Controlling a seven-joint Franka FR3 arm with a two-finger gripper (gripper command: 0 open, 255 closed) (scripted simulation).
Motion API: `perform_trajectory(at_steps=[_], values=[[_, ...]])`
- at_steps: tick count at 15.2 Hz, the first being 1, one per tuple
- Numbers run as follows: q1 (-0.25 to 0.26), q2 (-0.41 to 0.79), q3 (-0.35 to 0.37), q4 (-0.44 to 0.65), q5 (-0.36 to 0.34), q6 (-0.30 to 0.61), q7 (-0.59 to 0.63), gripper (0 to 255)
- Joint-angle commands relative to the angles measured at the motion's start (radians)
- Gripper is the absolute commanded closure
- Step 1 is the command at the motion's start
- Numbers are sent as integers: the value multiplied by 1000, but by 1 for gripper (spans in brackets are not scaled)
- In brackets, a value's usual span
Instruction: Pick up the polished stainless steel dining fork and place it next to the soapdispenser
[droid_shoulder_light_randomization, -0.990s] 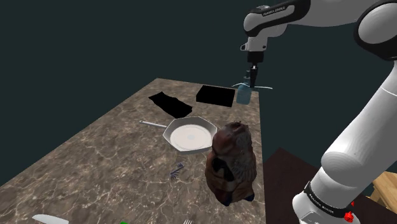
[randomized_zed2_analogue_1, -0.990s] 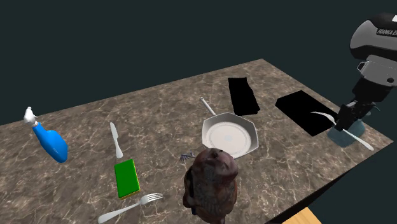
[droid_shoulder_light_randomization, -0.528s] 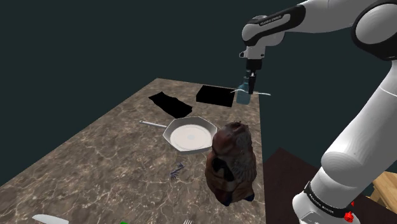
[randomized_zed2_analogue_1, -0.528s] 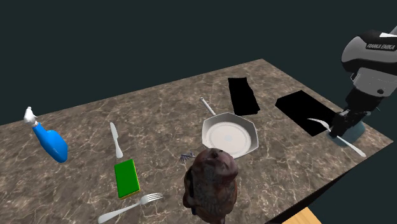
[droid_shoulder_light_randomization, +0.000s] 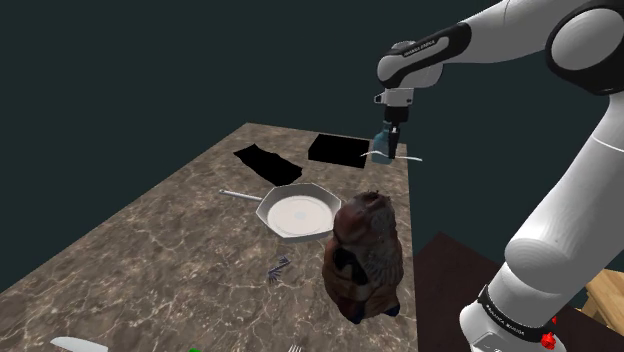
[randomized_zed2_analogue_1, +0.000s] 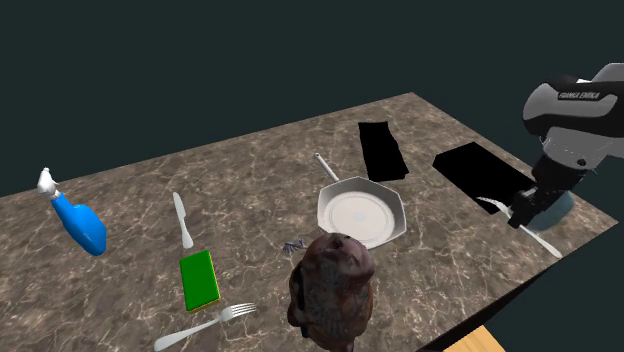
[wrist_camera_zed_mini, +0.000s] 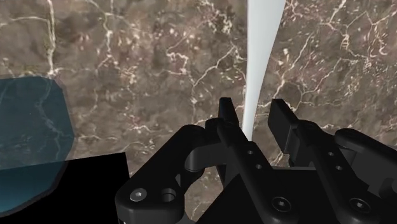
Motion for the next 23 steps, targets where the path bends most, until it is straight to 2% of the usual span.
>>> perform_trajectory(at_steps=[1, 18, 23], values=[[0, 11, 0, -15, 2, 27, -3, 255], [-2, 121, 2, -127, 25, 247, -28, 255], [-2, 121, 2, -127, 25, 247, -28, 255]])
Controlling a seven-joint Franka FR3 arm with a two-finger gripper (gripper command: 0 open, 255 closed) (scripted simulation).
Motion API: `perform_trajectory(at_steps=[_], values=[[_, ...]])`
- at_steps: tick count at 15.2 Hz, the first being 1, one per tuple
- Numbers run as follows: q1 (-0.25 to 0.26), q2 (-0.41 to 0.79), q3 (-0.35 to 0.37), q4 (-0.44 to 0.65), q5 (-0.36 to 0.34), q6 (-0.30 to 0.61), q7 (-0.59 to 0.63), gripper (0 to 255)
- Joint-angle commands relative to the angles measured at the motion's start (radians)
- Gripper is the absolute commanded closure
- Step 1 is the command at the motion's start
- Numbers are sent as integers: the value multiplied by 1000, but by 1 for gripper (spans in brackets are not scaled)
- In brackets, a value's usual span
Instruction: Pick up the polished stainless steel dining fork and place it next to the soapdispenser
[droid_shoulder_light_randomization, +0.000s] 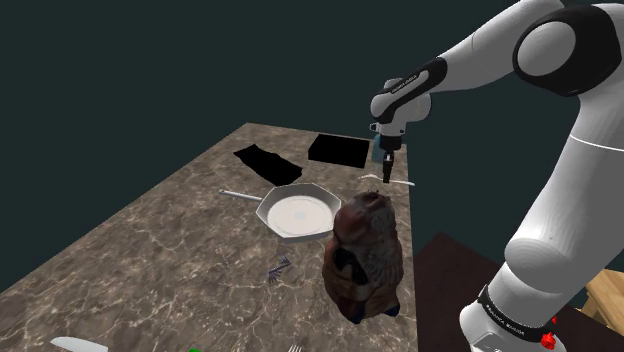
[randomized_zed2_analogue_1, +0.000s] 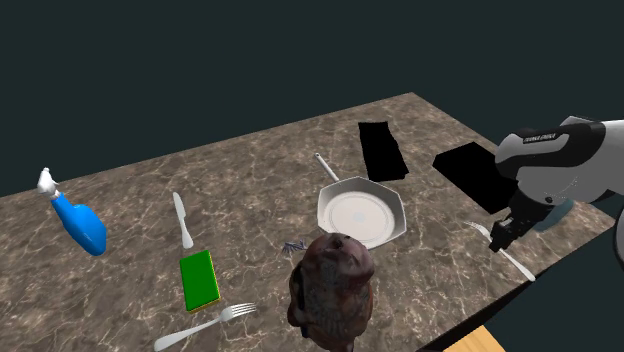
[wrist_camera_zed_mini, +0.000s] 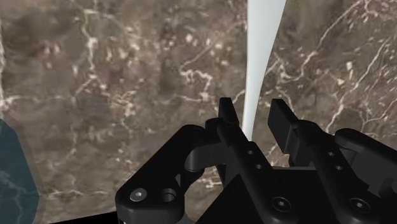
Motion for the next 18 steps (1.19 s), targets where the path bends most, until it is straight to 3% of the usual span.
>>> perform_trajectory(at_steps=[1, 3, 4, 9, 13, 18], values=[[0, 0, 0, 0, 0, 1, 0, 255], [0, 0, 0, 0, 0, 1, 0, 255], [0, 0, 0, 0, 0, 1, 0, 0], [0, 0, 0, 0, 0, 1, 0, 0], [-3, -34, -4, 92, -11, -125, 7, 0], [-3, -34, -4, 92, -11, -125, 7, 0]])
